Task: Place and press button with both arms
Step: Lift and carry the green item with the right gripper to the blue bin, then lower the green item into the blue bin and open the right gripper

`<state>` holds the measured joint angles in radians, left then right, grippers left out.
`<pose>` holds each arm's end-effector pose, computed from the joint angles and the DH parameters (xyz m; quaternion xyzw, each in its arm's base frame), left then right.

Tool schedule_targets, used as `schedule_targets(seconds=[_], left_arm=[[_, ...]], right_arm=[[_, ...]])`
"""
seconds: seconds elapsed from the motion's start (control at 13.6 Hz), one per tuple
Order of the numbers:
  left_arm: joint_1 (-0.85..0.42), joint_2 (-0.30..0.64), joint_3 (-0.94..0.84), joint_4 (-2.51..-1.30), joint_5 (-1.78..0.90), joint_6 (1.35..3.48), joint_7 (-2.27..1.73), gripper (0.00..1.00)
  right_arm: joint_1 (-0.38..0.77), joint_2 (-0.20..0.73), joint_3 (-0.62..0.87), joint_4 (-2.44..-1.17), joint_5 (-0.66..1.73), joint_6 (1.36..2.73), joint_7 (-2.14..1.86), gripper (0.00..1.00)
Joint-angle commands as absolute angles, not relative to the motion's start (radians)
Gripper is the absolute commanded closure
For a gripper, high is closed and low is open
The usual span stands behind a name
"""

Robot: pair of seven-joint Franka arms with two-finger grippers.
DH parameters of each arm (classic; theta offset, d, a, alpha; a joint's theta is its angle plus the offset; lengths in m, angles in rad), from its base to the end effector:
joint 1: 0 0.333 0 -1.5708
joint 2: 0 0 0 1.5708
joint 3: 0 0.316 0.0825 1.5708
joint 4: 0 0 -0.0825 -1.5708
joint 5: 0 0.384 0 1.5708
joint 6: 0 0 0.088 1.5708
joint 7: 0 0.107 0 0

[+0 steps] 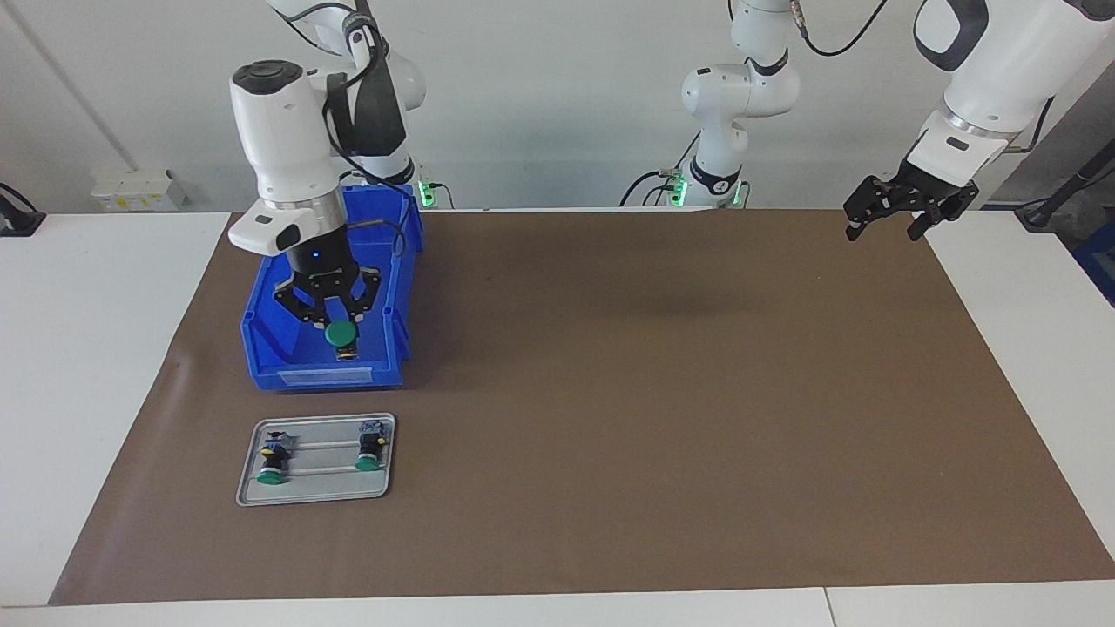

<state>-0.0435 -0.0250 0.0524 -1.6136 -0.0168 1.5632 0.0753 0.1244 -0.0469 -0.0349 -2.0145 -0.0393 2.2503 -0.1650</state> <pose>0.5452 0.0034 0.6174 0.9993 -0.0332 -0.0123 0.0096 0.5659 0.0494 0.5020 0.9806 0.1355 0.1401 0.0214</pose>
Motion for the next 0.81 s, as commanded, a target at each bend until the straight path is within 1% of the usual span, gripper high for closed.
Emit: schedule_targets(seconds=[0.0,0.22,0.29,0.51,0.59,0.73], left_arm=[[-0.035,-0.055,0.046,-1.649,0.000,1.582,0.078,0.00],[-0.034,-0.055,0.046,-1.649,0.000,1.582,0.078,0.00],[-0.034,-0.055,0.046,-1.649,0.000,1.582,0.078,0.00],[-0.034,-0.057,0.046,-1.649,0.000,1.582,0.078,0.00],[-0.034,-0.057,0.046,-1.649,0.000,1.582,0.078,0.00],[-0.035,-0.055,0.046,-1.649,0.000,1.582,0.078,0.00]], right_arm=[[0.095,-0.155,-0.018,-2.192,0.005,2.279,-0.201,1.00],[0.039,-0.204,-0.021,-2.295,0.038,2.286,-0.253,1.00],[0.016,-0.204,-0.021,-2.322,0.064,2.319,-0.282,1.00],[-0.009,-0.183,-0.021,-2.451,0.116,2.509,-0.334,1.00],[-0.008,-0.183,-0.021,-2.474,0.136,2.534,-0.348,1.00],[-0.012,-0.179,-0.021,-2.485,0.166,2.537,-0.374,1.00]])
